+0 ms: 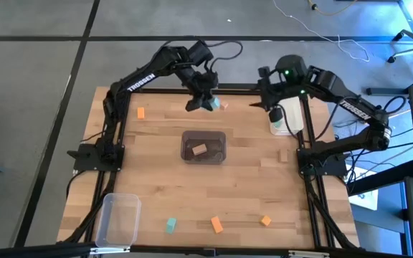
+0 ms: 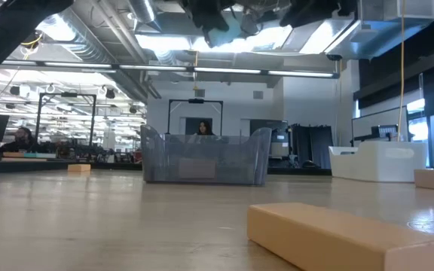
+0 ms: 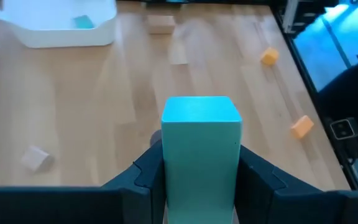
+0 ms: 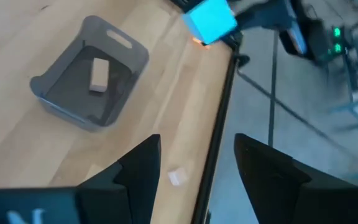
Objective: Sort & place blocks by color
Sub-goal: Put the top blue block into the white bin
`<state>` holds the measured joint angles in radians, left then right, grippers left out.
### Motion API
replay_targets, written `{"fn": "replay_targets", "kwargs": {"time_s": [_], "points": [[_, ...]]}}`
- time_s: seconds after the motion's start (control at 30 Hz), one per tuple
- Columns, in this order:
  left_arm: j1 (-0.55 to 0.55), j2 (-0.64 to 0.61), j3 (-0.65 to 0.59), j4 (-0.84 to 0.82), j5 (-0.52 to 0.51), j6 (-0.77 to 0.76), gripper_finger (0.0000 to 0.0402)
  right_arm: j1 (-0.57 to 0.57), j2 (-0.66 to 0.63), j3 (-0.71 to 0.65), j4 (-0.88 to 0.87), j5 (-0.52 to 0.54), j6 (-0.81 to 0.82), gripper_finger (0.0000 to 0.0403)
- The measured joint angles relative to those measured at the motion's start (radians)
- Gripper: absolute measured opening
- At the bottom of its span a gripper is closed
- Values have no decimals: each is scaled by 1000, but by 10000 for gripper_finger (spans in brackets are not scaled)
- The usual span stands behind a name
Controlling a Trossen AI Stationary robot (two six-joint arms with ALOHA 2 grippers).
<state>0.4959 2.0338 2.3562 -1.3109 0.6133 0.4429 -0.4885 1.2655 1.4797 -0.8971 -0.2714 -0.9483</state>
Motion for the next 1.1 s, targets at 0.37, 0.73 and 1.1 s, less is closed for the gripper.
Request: {"fn": "replay_targets", "kwargs": {"time_s": [0.37, 0.73, 1.1], "points": [[-58, 0, 0, 24, 10, -23, 122, 129, 2, -125, 283, 60, -34, 206], [-64, 0, 0, 48, 61, -52, 122, 225, 32, -129, 365, 60, -104, 206], [-92, 0, -1, 13, 49, -53, 122, 232, 104, -129, 456, 60, -112, 206]]}}
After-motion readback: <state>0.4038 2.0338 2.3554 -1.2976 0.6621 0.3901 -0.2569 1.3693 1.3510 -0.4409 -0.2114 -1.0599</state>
